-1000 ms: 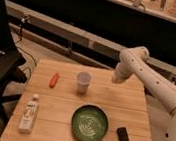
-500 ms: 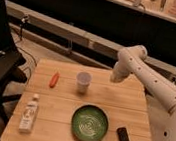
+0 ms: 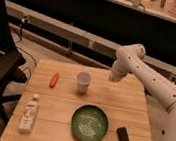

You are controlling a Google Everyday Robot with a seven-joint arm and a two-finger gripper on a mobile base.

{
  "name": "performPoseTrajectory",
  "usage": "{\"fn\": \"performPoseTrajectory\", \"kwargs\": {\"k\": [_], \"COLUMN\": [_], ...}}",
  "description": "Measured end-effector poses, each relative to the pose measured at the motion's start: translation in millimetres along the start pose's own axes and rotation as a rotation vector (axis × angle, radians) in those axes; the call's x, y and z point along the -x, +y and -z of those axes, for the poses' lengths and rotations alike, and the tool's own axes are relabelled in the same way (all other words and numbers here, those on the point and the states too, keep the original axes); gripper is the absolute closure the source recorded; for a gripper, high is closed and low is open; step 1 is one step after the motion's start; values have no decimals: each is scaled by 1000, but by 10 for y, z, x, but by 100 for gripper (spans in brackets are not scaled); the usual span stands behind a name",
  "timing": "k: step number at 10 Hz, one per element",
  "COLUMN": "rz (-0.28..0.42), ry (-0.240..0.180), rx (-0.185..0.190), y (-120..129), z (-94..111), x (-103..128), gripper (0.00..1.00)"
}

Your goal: Place the white sponge in the ceramic cup

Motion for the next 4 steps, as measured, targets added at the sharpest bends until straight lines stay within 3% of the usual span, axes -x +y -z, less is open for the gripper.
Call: {"fn": "performPoseTrajectory", "kwargs": {"k": [4], "rz": [22], "ry": [-8], "rx": [3], "y": [-41], "z": [29], "x": [85], "gripper": [100]}}
